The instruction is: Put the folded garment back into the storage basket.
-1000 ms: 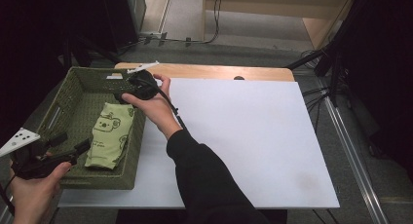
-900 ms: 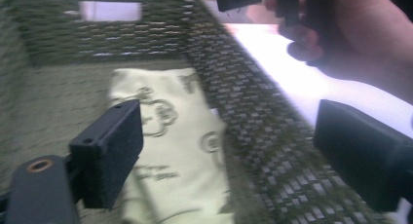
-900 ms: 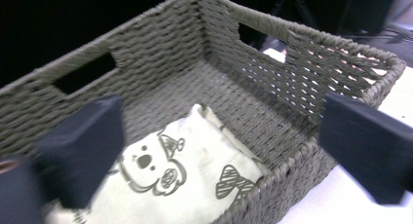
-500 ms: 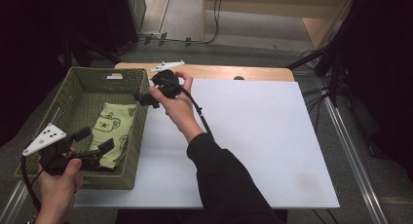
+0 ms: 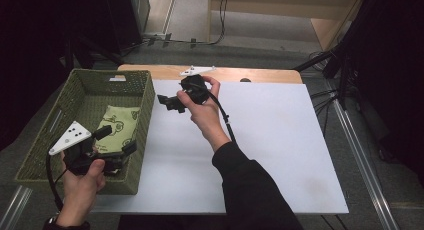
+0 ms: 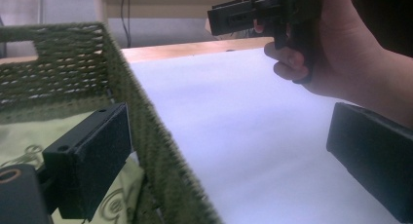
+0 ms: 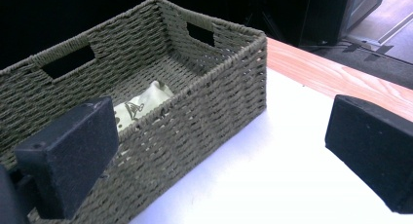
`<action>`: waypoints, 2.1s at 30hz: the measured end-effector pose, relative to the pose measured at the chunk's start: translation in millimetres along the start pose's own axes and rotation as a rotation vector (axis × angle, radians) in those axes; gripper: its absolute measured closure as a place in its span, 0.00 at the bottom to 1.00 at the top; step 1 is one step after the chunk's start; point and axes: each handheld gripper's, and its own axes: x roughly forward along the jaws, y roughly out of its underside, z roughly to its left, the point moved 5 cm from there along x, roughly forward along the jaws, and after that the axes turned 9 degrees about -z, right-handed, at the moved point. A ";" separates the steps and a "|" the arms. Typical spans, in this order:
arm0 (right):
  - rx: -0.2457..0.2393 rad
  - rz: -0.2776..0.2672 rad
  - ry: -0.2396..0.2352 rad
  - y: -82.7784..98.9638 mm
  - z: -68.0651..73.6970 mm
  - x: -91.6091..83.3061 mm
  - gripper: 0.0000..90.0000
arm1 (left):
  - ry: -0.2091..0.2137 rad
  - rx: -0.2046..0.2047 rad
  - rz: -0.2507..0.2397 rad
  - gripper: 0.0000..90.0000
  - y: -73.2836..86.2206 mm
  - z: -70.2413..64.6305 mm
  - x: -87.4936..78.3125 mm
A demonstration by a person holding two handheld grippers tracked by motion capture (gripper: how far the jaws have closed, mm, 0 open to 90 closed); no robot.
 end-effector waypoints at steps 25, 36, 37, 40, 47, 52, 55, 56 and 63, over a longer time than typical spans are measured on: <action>0.040 -0.036 0.081 23.9 -49.1 -83.6 0.00 | 0.122 0.043 0.008 0.00 -10.8 -59.0 56.7; 0.067 -0.066 0.137 35.3 -73.8 -135.0 0.00 | 0.154 0.046 0.003 0.00 -7.1 -80.7 80.5; 0.067 -0.069 0.150 38.4 -78.0 -145.7 0.00 | 0.158 0.044 0.002 0.00 -5.8 -82.2 83.1; 0.064 -0.074 0.161 40.9 -80.6 -153.4 0.00 | 0.161 0.038 -0.003 0.00 -2.9 -84.9 88.1; 0.060 -0.090 0.201 55.2 -87.6 -183.9 0.00 | 0.172 0.044 0.007 0.00 5.7 -91.5 96.1; 0.064 -0.108 0.209 63.4 -88.7 -195.3 0.00 | 0.169 0.049 -0.001 0.00 10.9 -91.6 95.5; 0.053 -0.110 0.220 73.8 -88.3 -204.4 0.00 | 0.172 0.058 -0.003 0.00 17.1 -92.5 94.5; 0.053 -0.110 0.220 73.8 -88.3 -204.4 0.00 | 0.172 0.058 -0.003 0.00 17.1 -92.5 94.5; 0.055 -0.118 0.241 93.7 -89.3 -221.5 0.00 | 0.185 0.078 -0.001 0.00 29.9 -98.3 96.3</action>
